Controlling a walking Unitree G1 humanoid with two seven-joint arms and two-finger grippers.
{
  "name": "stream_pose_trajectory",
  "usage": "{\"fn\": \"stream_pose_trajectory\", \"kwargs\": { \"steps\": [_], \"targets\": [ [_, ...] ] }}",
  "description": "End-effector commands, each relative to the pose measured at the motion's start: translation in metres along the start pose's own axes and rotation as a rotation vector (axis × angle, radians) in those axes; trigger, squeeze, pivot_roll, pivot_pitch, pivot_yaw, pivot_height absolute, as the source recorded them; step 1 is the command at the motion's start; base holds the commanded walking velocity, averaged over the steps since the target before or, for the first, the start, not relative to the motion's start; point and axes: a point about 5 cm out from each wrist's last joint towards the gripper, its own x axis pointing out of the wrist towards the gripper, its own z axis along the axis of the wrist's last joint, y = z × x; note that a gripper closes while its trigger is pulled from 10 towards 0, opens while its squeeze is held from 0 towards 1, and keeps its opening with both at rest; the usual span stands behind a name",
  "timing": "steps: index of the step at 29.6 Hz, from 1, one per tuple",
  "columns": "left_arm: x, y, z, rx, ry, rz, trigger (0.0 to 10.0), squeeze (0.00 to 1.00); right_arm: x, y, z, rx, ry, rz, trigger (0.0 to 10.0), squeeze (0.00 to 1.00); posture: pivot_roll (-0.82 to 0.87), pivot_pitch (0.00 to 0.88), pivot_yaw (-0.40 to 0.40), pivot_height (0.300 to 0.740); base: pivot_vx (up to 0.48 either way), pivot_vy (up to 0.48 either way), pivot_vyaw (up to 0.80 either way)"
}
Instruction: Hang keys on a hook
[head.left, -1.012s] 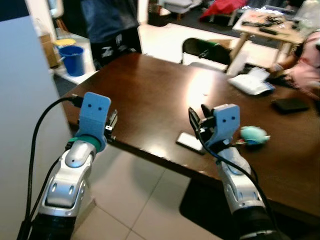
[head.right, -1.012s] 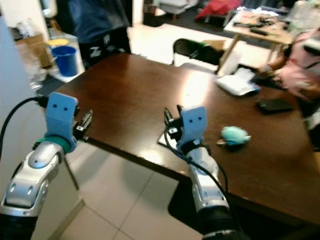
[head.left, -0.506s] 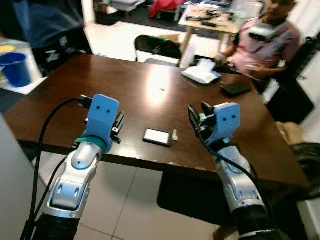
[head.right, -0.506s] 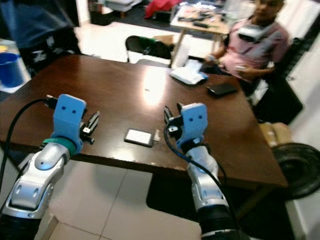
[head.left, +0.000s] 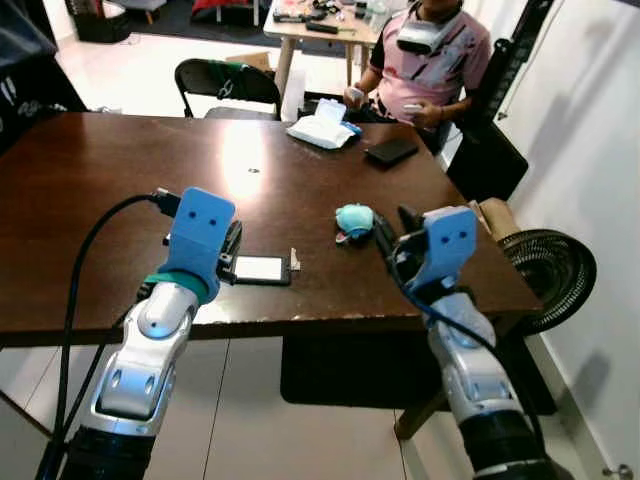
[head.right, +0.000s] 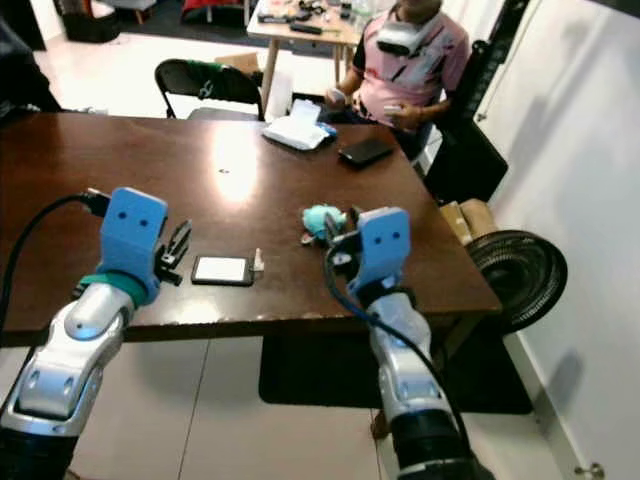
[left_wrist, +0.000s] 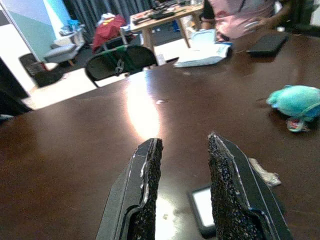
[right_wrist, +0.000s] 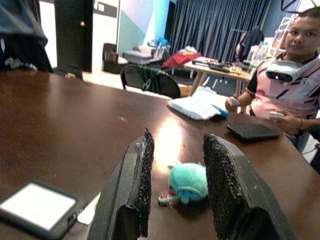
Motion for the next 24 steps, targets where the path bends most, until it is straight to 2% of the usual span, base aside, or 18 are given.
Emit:
{"fn": "stream_pose_trajectory", "kwargs": {
  "steps": [1, 19, 24],
  "targets": [
    [-0.0004, -0.0003, -0.0048, 0.008, 0.011, 0.009, 10.0, 0.00, 0.0000, 0.0001, 0.0000, -0.002, -0.004, 0.003, 10.0, 0.00, 0.08, 0.046, 0.034, 0.740, 0.465, 0.000, 0.00],
    [0.0005, 0.0002, -0.0048, 0.007, 0.004, 0.019, 10.0, 0.00, 0.0005, -0.0018, 0.0004, -0.002, -0.008, 0.006, 10.0, 0.00, 0.08, 0.038, 0.031, 0.740, 0.469, 0.000, -0.07],
    [0.0007, 0.0008, -0.0074, 0.003, 0.018, 0.027, 10.0, 0.00, 0.0006, -0.0017, 0.0003, -0.004, -0.010, 0.007, 10.0, 0.00, 0.08, 0.028, 0.031, 0.740, 0.345, 0.000, 0.00]
  ]
}}
